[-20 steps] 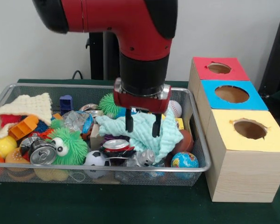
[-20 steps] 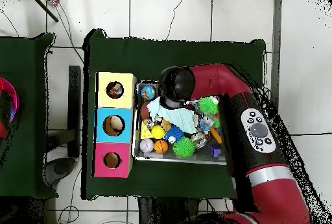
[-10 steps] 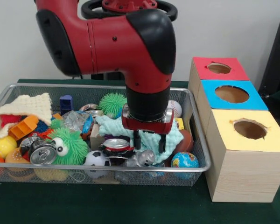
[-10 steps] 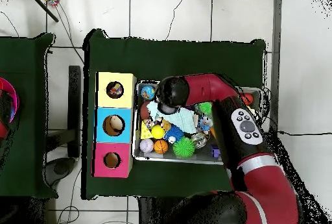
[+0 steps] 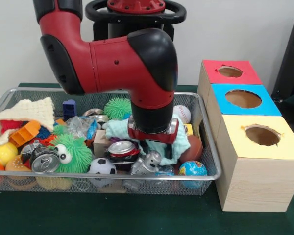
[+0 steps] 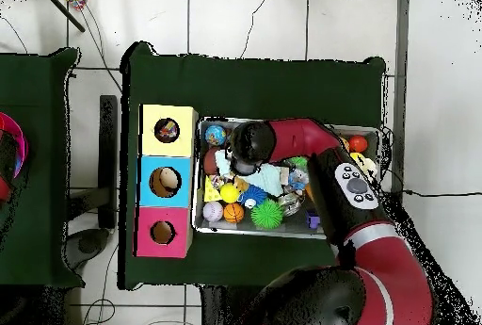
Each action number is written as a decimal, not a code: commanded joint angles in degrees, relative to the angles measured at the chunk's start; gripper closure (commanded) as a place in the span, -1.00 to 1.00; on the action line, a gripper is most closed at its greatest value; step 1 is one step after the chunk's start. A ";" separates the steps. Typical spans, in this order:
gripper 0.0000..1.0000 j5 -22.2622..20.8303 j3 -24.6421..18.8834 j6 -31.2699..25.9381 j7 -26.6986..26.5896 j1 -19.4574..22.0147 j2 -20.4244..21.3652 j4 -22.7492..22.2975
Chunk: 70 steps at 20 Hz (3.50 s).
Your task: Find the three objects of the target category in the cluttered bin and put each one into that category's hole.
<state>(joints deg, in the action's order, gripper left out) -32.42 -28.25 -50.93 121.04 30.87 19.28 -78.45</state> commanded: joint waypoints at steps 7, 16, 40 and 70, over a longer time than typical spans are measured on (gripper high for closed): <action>1.00 -2.40 -1.30 0.53 -13.97 2.90 -4.98 -2.45; 1.00 1.02 -5.18 -20.76 -23.82 2.70 8.54 7.26; -1.00 -3.00 -5.09 -12.18 -24.91 8.49 18.65 6.17; 1.00 1.86 -7.36 10.24 -8.70 5.92 22.29 -11.94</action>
<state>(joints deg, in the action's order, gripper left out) -28.64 -33.86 -46.60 114.85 38.76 46.21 -84.58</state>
